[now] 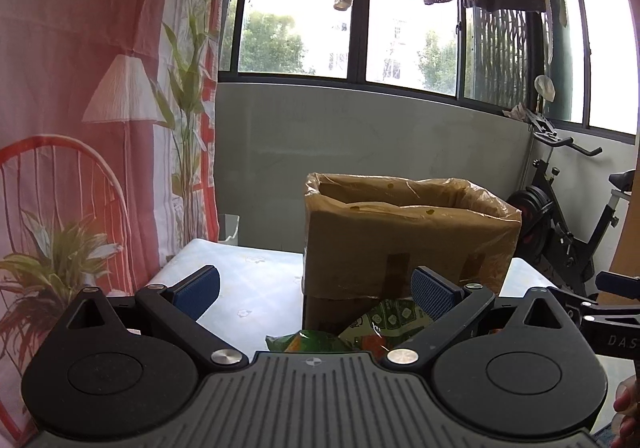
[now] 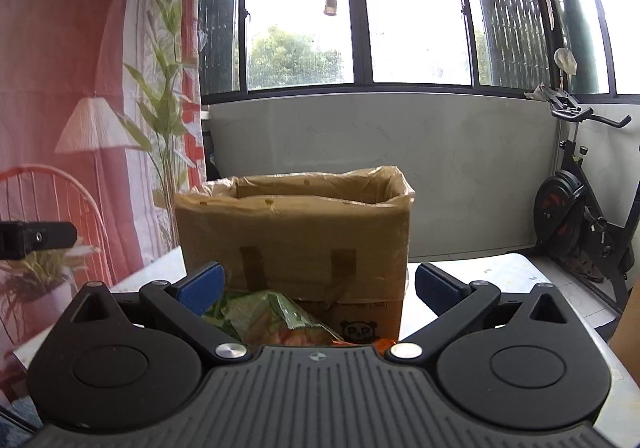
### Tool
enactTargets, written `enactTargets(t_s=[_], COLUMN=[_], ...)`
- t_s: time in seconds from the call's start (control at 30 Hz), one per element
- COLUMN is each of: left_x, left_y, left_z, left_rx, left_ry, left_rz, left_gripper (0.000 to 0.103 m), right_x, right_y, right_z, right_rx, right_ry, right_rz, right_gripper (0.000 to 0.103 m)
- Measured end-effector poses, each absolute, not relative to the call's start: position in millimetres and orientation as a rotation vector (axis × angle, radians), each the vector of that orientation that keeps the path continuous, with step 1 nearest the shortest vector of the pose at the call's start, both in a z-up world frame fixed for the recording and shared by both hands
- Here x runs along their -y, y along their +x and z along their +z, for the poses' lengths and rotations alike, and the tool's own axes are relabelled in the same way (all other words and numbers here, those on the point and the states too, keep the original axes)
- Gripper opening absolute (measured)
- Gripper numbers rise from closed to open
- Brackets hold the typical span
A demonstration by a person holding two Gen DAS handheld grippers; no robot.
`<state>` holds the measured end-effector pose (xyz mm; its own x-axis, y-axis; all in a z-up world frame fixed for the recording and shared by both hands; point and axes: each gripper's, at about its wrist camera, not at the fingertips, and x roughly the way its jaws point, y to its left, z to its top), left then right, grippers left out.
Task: Organize snacks
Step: 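Move the right tool toward the snack pile and close on the yellow bag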
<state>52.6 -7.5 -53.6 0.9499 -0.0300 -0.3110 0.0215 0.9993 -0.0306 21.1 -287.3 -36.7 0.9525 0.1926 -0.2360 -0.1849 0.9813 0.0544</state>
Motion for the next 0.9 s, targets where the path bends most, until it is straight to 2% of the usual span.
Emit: enactTargets(t_s=[0.13,0.4,0.9], left_x=[9,24,24], left_y=[61,55,65], left_z=[-72,-102,-103], left_rx=[-0.336,-0.493,-0.446], left_ry=[-0.054,-0.11,-0.148], left_rz=[-0.029,-0.042,-0.056], left_gripper=[0.102,0.102,0.098], right_x=[290,299,307], right_y=[20,20,37], right_z=[-53,-82,-106], right_rx=[-0.249,-0.351,-0.503], right_ry=[0.018,0.066,0.151], right_rz=[0.157,0.179,0.206], right_gripper=[0.103,0.103,0.103])
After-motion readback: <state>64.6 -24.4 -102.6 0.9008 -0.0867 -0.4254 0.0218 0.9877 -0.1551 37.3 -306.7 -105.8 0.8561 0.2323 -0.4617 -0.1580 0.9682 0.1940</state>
